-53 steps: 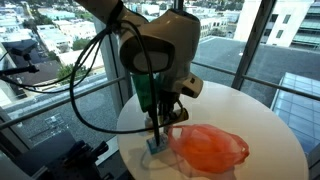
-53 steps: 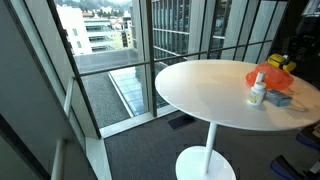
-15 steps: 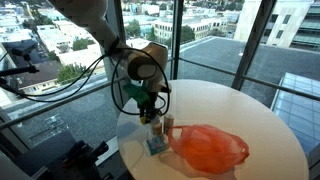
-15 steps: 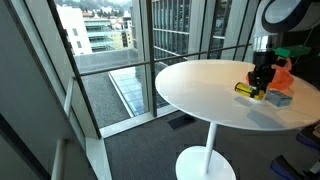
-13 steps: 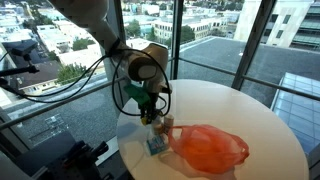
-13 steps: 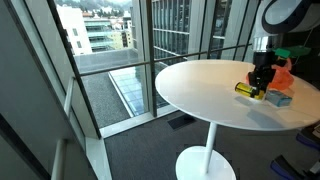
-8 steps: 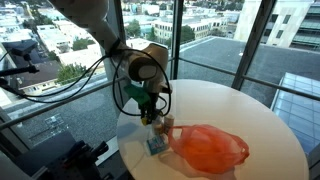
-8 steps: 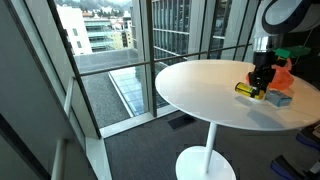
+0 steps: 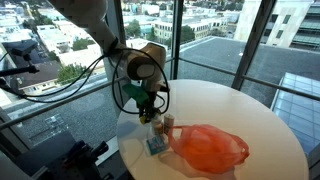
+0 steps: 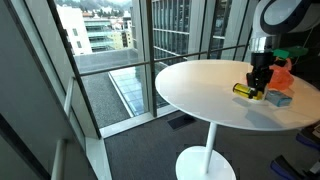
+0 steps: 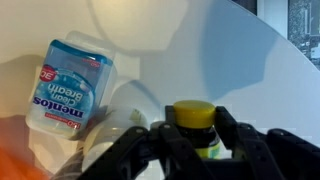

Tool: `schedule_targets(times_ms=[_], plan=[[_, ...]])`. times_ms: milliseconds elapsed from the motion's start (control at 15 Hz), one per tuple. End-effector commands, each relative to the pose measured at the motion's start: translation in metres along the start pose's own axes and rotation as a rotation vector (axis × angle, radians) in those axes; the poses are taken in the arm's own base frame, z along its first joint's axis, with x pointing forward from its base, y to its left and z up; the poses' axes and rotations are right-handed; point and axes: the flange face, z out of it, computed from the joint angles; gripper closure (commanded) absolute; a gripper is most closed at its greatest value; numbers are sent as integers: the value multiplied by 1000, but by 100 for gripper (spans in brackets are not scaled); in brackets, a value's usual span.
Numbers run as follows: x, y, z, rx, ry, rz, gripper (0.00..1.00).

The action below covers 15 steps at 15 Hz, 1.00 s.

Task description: Remove the yellow and brown bottle from the plastic bag and put it on the table

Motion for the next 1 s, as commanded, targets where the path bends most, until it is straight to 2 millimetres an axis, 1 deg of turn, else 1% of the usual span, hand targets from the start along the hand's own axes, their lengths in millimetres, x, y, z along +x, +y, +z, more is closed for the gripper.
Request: schedule_targets(times_ms=[0, 267, 800, 867, 933], plan=[[-1, -18, -4, -28, 19, -54, 81], [4, -27, 3, -36, 17, -87, 81], [9, -23, 16, -41, 10, -83, 81], [9, -23, 17, -42, 6, -81, 79], [9, -23, 18, -42, 5, -80, 62]])
